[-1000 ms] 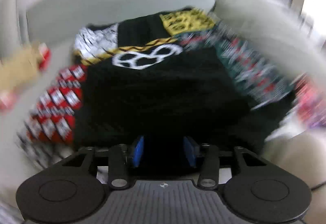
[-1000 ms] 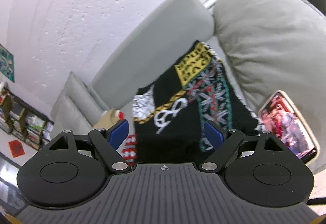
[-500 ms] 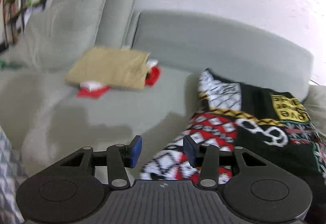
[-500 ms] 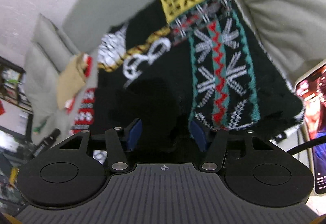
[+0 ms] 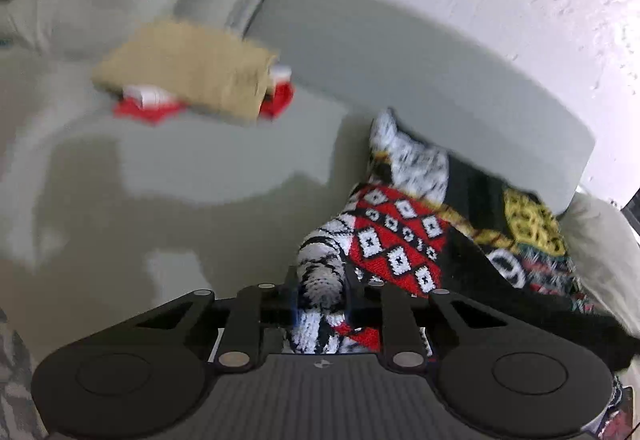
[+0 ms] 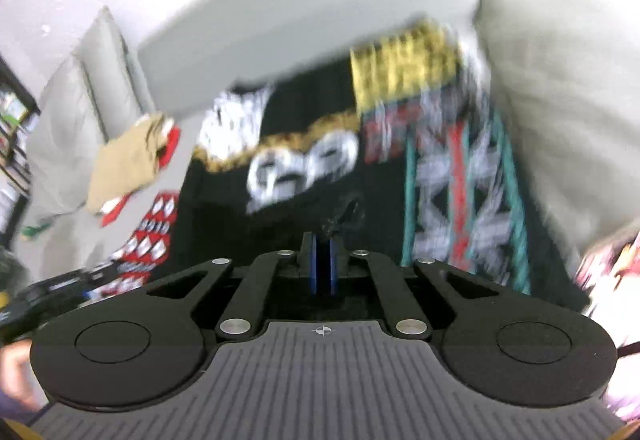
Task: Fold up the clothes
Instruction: 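Grasp the red-white patterned sleeve cuff with the left tool, then fold the red-white sleeve across the sweater body with the left tool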
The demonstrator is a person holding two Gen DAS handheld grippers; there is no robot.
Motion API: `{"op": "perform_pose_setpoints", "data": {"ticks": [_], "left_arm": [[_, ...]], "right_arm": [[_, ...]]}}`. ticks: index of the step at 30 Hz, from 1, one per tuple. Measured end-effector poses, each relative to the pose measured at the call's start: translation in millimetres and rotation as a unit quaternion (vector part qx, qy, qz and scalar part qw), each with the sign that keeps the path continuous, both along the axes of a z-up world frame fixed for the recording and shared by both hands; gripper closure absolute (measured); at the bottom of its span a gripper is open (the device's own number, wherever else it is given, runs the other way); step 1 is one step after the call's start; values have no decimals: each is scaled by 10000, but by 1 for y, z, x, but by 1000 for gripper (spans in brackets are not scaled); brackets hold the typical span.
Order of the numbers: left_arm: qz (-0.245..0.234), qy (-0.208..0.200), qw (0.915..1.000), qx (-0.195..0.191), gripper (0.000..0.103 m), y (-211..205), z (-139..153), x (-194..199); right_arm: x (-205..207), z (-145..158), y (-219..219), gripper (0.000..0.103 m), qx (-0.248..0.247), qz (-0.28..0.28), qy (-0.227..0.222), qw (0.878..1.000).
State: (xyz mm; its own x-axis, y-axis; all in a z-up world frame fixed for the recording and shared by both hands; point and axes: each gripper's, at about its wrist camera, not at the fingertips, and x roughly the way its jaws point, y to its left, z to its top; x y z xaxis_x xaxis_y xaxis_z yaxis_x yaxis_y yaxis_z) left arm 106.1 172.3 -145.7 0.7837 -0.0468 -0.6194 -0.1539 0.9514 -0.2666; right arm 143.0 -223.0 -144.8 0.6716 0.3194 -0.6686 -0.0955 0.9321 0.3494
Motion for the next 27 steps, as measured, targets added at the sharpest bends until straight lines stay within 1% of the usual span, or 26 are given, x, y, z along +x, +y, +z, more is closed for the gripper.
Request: {"op": "perform_pose_setpoints", "data": {"ticks": [3, 5, 6, 7, 8, 9, 10, 11, 12, 13, 15, 16, 17, 18, 20, 21, 22, 24, 25, 26, 27], "left_arm": [[313, 179, 9989, 309, 83, -7, -14, 5], [521, 299, 9969, 515, 82, -12, -23, 8], [625, 368, 9955, 612, 78, -13, -28, 10], [719, 532, 9940, 634, 70, -4, -38, 13], [750, 588, 9940, 541, 65, 6, -44, 13], [679, 608, 9949, 440, 61, 12, -40, 12], [607, 627, 9956, 339, 59, 19, -37, 10], [535, 646, 9962, 254, 58, 25, -34, 8], [463, 649, 9962, 346, 57, 25, -28, 4], [397, 650, 9962, 433, 54, 25, -23, 0], [388, 601, 9963, 474, 53, 23, -12, -12], [374, 509, 9972, 410, 53, 22, -7, -18], [356, 413, 9979, 348, 54, 21, -3, -25], [286, 280, 9987, 312, 59, 18, 1, -29], [45, 3, 9996, 271, 76, 9, 8, -32], [-153, -144, 9994, 288, 93, 2, 12, -31], [-314, -220, 9985, 391, 95, -5, 13, -26], [-627, -356, 9956, 603, 95, -19, 14, -14], [-680, -245, 9943, 781, 95, -25, 11, -4], [-681, -49, 9933, 930, 95, -29, 5, 6], [-584, 159, 9933, 982, 95, -29, -4, 17]], "right_arm": [[5, 13, 8, 98, -583, -117, -408, 9974], [18, -1, 6, 98, -739, -110, -158, 9971], [22, -10, 3, 100, -796, -125, 24, 9967], [26, -20, 0, 100, -854, -140, 206, 9960], [29, -30, -3, 100, -911, -154, 388, 9950], [33, -40, -5, 99, -967, -169, 570, 9935], [37, -50, -8, 99, -1024, -184, 751, 9917], [39, -57, -12, 97, -1015, -207, 898, 9906], [36, -53, -19, 88, -827, -254, 947, 9917], [33, -49, -25, 84, -638, -301, 996, 9925], [24, -39, -36, 64, -376, -392, 973, 9938], [18, -34, -40, 61, -300, -429, 902, 9945], [13, -29, -44, 60, -217, -453, 832, 9953], [9, -25, -45, 60, -116, -442, 763, 9960], [5, -21, -43, 60, 31, -407, 657, 9970], [6, -20, -40, 60, 77, -368, 616, 9974], [10, -20, -34, 60, 86, -279, 583, 9979], [17, -20, -20, 60, 47, -103, 510, 9986], [22, -20, -13, 60, 19, -10, 471, 9989], [27, -20, -6, 61, 20, 95, 430, 9990], [33, -21, 2, 61, 33, 173, 402, 9990]]}}
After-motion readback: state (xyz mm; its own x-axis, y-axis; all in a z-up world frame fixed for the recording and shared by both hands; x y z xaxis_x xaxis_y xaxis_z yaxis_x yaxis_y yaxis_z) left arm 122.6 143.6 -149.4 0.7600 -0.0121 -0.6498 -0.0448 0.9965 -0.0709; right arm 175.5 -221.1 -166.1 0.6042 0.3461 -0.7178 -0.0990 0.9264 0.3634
